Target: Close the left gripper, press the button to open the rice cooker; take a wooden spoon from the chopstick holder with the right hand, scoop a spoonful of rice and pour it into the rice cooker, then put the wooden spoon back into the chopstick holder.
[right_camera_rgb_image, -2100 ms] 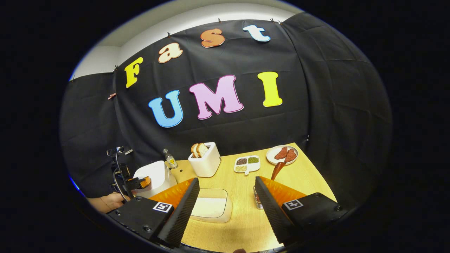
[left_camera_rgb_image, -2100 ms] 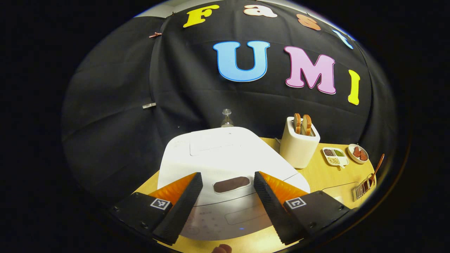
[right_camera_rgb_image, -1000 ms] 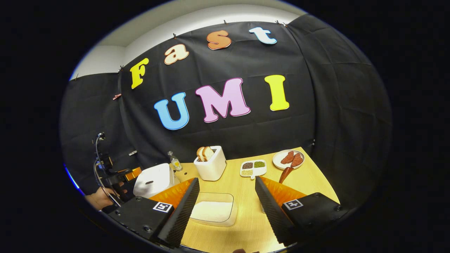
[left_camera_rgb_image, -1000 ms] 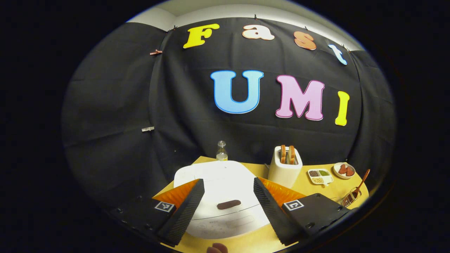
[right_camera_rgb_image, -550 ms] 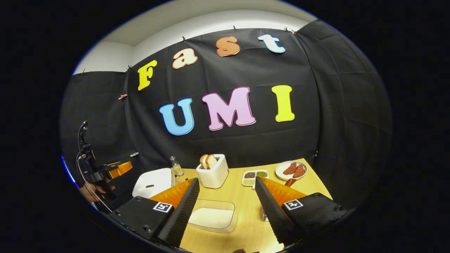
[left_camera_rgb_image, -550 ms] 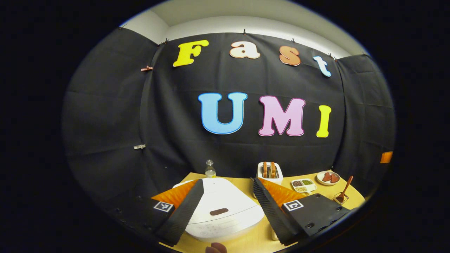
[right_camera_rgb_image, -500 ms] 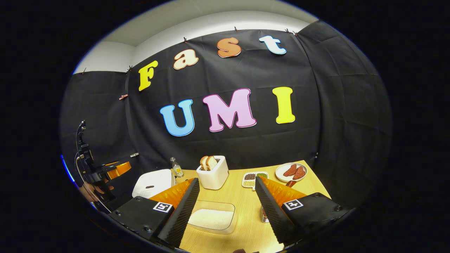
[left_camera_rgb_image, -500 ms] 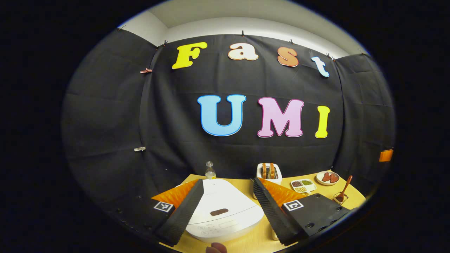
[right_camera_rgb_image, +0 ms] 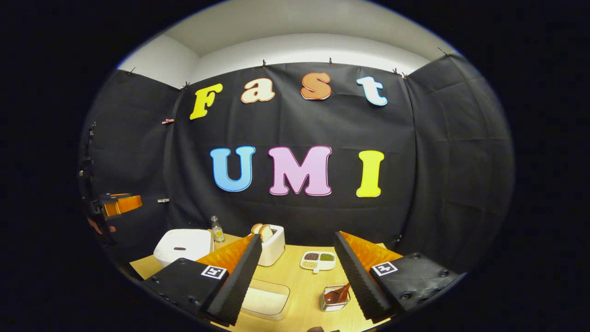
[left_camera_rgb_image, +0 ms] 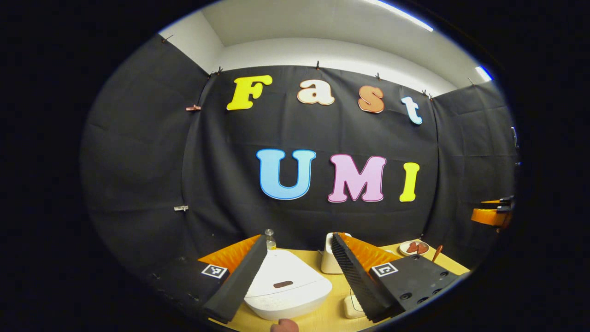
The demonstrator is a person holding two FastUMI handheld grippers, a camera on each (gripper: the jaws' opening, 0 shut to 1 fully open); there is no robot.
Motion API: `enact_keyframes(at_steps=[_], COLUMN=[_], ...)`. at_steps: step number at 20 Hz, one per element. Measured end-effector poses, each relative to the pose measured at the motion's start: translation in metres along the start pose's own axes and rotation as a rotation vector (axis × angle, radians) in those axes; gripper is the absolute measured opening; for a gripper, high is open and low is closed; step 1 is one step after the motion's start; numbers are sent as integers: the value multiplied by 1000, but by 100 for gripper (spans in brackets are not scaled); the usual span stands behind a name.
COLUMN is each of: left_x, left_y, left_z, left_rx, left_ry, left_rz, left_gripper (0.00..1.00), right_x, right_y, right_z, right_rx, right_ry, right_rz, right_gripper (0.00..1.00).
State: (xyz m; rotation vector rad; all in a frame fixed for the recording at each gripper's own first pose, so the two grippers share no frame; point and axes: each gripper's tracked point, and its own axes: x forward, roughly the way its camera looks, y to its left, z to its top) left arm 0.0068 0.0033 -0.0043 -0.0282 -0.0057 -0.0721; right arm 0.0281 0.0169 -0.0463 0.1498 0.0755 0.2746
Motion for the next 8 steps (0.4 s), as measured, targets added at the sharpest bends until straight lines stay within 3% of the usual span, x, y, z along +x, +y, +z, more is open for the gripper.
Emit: enact_keyframes(at_steps=[8], left_x=[-35], left_y=[4], left_z=[27], left_rx=[4], left_ry=[-45], left_rz=[-33], left_gripper=[98], right_x=[-5], right_y=[5], right_z=[30], right_rx=[-105], right_ry=[-95], right_rz=[-42], right_gripper=[98])
